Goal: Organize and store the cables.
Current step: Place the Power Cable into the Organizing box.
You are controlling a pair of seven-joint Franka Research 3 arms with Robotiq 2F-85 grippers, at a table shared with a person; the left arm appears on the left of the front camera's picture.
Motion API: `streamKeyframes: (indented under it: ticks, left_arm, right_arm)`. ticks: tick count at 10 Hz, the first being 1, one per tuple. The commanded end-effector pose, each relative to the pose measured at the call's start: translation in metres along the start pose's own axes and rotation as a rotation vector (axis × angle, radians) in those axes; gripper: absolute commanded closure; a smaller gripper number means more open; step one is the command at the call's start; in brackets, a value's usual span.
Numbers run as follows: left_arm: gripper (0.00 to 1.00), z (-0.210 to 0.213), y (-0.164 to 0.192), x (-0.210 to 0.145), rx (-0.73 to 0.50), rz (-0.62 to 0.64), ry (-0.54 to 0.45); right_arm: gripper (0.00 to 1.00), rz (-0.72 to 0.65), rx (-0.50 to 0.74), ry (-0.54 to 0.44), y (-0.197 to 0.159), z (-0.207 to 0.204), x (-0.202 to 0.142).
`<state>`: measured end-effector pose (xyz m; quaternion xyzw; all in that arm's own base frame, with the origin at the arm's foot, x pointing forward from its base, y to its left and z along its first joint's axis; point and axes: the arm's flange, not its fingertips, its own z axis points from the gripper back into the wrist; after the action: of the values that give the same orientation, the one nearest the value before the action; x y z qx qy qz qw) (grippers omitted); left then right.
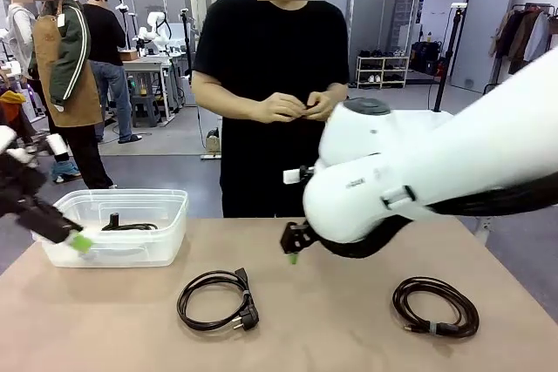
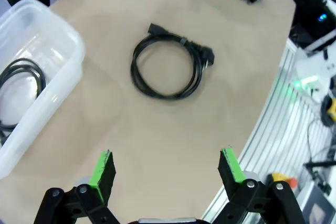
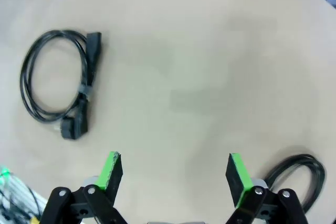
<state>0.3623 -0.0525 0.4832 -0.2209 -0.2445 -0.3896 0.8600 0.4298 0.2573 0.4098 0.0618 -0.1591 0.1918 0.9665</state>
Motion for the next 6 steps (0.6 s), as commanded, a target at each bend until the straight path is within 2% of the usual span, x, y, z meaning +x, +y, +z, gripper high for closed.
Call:
streamKeyframes:
  ticks: [1, 4, 6]
  left_arm:
    - [0.0, -0.038, -0.033, 0.014, 0.063, 0.116, 0.013]
    - [0.0, -0.089, -0.073, 0.052, 0.131, 0.192, 0.053]
    - [0.0, -0.119, -0.097, 0.073, 0.189, 0.235, 0.117]
  right_arm:
    - [0.0, 0.1, 0.07, -0.06, -0.042, 0.026, -0.038]
    - [0.0, 0.22, 0.1, -0.156, -0.096, 0.05, -0.085]
    - [0.0, 0.223, 0.108, -0.206, -0.126, 0.058, -0.118]
